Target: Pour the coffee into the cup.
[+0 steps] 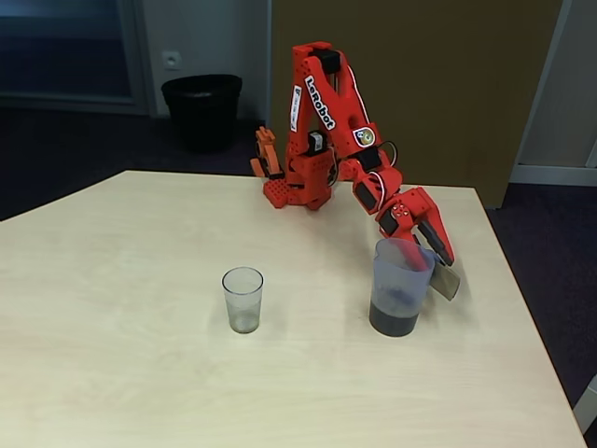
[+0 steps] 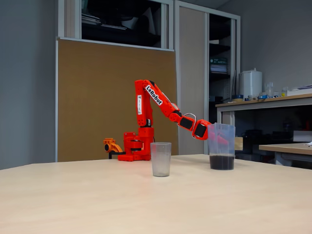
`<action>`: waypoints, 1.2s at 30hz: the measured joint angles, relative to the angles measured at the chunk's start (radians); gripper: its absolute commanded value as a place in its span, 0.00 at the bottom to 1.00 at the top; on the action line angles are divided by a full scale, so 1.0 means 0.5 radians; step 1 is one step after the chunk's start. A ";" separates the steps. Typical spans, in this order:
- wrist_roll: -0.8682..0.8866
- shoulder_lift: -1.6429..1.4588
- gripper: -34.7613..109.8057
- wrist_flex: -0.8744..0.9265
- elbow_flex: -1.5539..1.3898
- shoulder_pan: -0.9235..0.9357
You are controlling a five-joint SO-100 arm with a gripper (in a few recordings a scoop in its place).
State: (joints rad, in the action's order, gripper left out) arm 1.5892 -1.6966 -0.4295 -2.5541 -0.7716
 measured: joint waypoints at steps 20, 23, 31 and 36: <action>-0.331 0.261 0.33 -0.172 0.190 0.058; -0.337 0.261 0.30 -0.181 0.190 0.080; -0.433 0.261 0.31 -0.242 0.190 0.132; -0.476 0.261 0.30 -0.273 0.181 0.132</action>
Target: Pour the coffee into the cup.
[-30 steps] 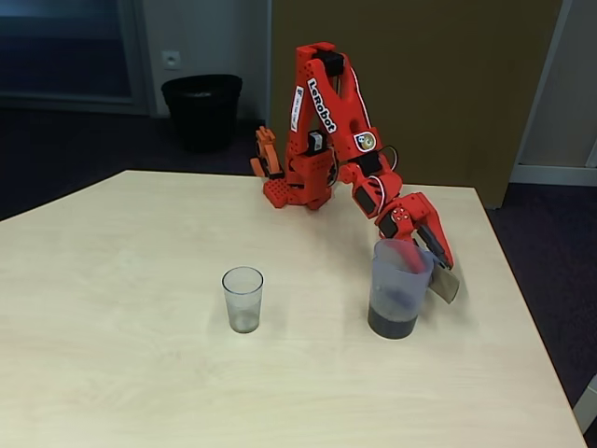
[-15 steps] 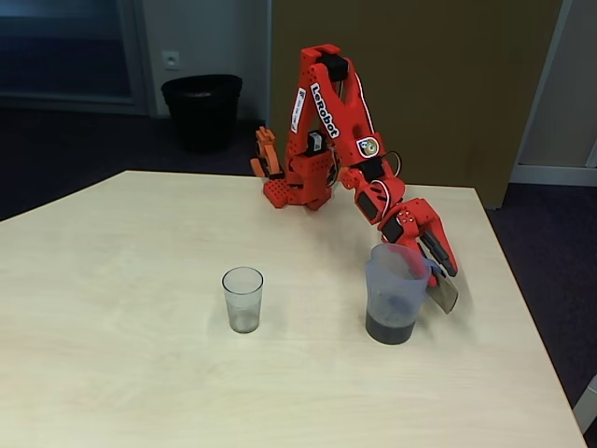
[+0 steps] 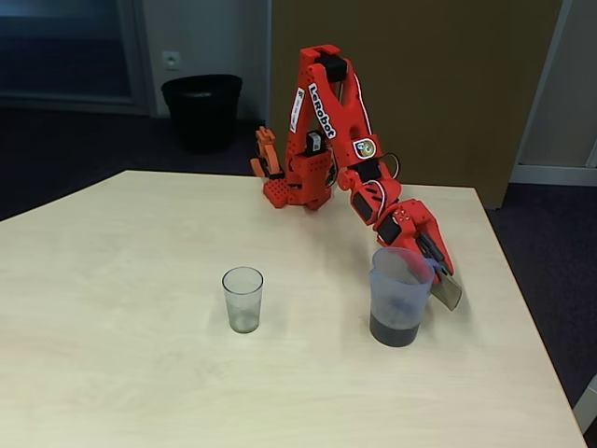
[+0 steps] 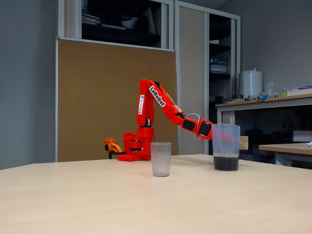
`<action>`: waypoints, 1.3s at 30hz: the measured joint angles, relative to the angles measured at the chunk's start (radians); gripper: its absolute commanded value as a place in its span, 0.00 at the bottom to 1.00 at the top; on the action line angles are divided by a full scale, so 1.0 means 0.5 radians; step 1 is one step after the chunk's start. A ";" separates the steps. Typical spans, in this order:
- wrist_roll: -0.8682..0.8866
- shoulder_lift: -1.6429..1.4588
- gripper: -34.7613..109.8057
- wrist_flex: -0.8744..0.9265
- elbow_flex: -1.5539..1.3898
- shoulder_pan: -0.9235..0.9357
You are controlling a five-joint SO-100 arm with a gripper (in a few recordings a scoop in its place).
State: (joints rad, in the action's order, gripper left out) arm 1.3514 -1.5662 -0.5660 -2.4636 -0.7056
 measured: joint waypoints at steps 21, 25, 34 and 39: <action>-0.064 0.064 0.24 -0.175 -0.067 0.064; -0.067 -0.009 0.24 -0.043 -0.077 0.083; -0.138 -0.328 0.24 0.522 -0.061 0.141; -0.187 -0.494 0.24 0.862 -0.018 0.196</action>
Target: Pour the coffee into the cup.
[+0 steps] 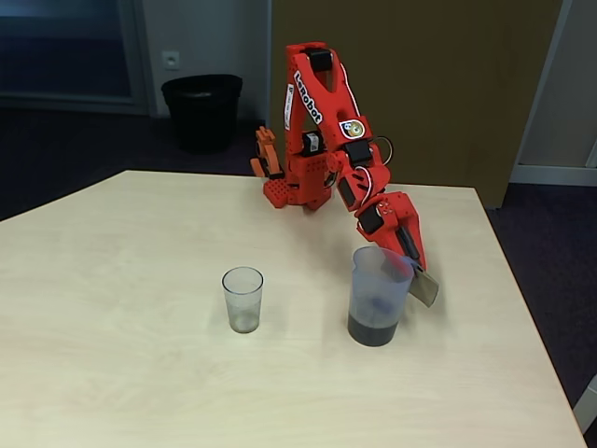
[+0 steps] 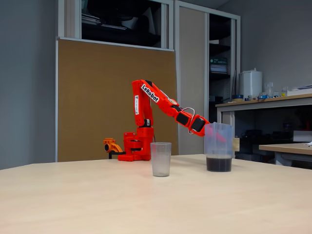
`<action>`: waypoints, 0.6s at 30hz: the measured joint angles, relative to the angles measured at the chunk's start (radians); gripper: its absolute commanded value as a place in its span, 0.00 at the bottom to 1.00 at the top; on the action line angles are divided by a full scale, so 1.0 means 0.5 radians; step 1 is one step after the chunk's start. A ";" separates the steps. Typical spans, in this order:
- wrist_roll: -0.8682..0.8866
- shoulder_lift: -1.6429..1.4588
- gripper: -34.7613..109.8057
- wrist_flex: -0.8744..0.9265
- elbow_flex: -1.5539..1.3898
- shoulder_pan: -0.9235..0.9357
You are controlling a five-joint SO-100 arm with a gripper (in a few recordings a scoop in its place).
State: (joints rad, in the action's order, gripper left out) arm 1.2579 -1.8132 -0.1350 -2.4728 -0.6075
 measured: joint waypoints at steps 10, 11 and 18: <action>-0.150 -0.230 0.24 0.353 0.003 0.132; -0.172 -0.252 0.24 0.387 0.006 0.141; -0.196 -0.347 0.24 0.540 0.037 0.196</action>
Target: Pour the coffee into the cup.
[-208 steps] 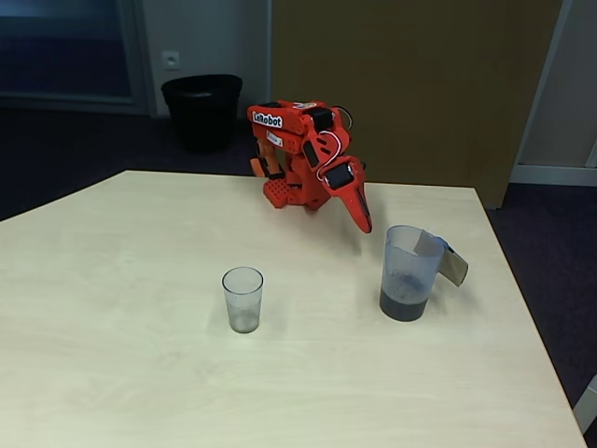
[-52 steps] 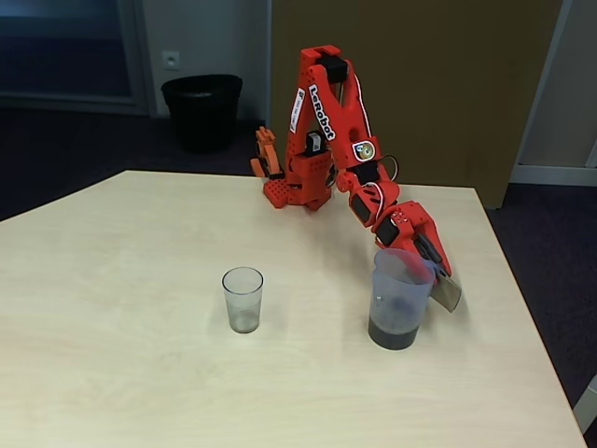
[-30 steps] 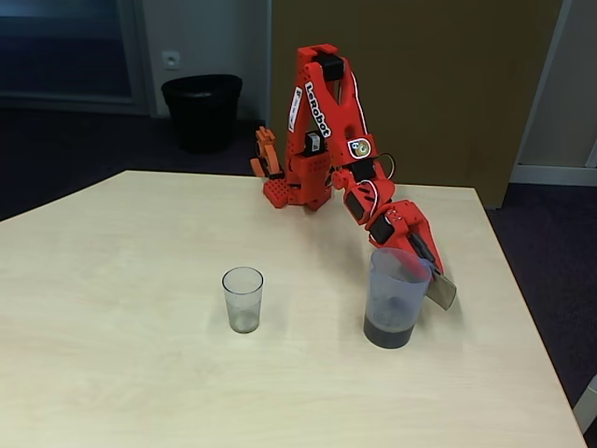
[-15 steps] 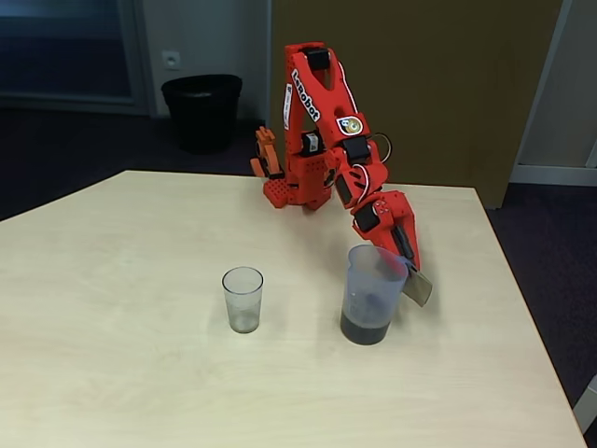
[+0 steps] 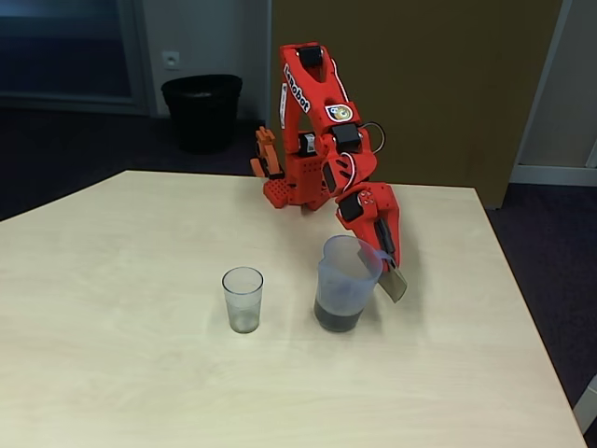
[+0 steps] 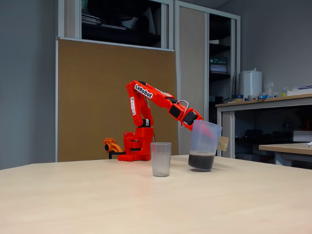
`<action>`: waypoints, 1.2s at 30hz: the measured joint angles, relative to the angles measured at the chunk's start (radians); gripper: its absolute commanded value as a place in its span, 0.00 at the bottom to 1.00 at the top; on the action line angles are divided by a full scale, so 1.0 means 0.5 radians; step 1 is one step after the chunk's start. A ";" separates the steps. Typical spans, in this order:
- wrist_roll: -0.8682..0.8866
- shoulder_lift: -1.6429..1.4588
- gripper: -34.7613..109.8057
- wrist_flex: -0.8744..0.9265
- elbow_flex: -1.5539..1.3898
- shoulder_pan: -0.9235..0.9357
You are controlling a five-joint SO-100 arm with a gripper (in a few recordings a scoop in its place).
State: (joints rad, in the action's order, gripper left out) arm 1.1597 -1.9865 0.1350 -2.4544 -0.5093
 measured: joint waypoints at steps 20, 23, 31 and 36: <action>0.221 -0.417 0.24 0.009 -0.061 -0.009; 0.353 -0.500 0.24 -0.049 -0.129 0.003; 0.558 -0.598 0.24 -0.209 -0.242 0.169; 0.653 -0.598 0.24 -0.236 -0.242 0.245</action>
State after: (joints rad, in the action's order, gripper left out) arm 1.4864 -2.2856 0.0169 -2.5756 -0.3866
